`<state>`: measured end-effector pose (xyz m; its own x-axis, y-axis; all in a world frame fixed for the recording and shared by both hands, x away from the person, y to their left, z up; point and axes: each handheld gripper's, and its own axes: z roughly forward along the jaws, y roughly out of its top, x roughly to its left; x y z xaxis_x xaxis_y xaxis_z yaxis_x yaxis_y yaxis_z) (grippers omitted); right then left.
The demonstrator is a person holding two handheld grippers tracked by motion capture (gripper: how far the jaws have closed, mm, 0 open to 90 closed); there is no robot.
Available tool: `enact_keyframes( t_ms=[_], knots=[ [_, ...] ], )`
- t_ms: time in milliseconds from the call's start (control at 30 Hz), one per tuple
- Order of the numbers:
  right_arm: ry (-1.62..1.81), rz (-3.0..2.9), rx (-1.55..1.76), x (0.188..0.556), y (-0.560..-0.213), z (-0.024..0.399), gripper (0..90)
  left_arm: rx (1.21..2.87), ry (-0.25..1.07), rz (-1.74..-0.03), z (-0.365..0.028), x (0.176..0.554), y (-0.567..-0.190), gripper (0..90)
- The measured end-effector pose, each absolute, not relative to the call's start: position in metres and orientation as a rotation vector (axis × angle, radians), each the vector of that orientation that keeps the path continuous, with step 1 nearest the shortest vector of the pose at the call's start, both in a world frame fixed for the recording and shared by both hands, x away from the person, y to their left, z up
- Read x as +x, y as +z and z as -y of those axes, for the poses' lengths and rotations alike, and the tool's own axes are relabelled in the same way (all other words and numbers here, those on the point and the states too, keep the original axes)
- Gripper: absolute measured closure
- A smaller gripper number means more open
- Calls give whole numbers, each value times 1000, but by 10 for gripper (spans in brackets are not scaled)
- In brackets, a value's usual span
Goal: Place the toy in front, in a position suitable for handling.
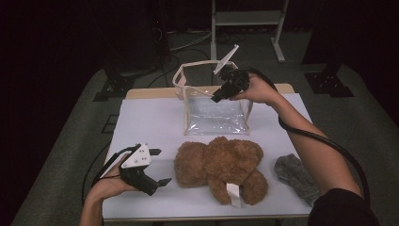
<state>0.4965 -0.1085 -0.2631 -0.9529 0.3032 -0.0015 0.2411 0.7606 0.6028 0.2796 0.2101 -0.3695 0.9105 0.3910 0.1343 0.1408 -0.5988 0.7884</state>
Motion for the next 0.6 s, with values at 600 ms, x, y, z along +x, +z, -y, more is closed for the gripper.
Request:
enact_keyframes(
  t_ms=[600],
  knots=[
    [991,-2903,435,475,-264,113,876,2207,373,-382,-212,279,-367,33]
  ],
)
